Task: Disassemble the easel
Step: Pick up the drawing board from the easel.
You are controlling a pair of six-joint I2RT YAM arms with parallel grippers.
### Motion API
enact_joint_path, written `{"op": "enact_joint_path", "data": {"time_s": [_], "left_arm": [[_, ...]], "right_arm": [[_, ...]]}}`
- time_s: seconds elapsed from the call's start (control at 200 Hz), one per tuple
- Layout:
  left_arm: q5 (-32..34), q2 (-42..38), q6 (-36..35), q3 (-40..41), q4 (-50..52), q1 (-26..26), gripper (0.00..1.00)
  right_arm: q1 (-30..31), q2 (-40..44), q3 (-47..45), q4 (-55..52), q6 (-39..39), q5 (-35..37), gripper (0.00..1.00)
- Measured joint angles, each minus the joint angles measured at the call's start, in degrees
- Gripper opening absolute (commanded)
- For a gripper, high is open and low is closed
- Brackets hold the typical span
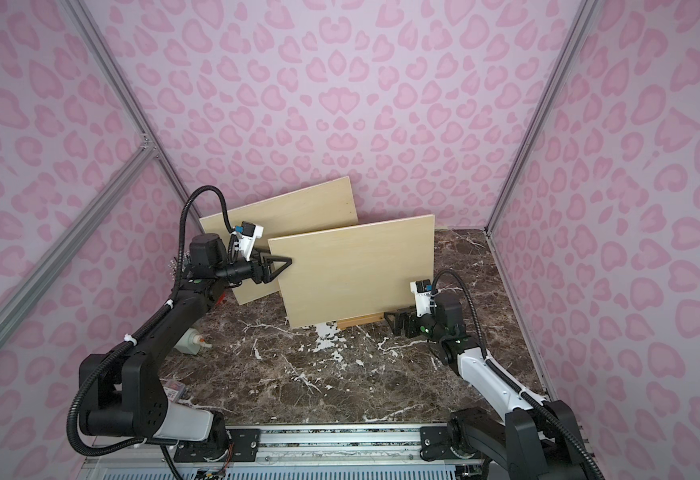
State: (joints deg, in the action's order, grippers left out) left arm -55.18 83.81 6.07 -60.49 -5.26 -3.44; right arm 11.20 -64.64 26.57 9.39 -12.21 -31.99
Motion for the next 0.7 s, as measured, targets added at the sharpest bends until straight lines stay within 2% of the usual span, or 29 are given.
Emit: {"op": "enact_joint_path", "data": {"time_s": [0.315,0.7], "left_arm": [[-5.77,2.64,5.90,0.09,-8.11,0.02,0.50],[-9.35,5.07,7.41,-0.90,-11.74,0.35,0.23]], "right_arm": [[-1.97,-2.51,0.55,2.25,-0.31,-1.36,0.99],[-6.97,-3.61,-1.73,7.10,-3.48,-2.08,1.00]]}}
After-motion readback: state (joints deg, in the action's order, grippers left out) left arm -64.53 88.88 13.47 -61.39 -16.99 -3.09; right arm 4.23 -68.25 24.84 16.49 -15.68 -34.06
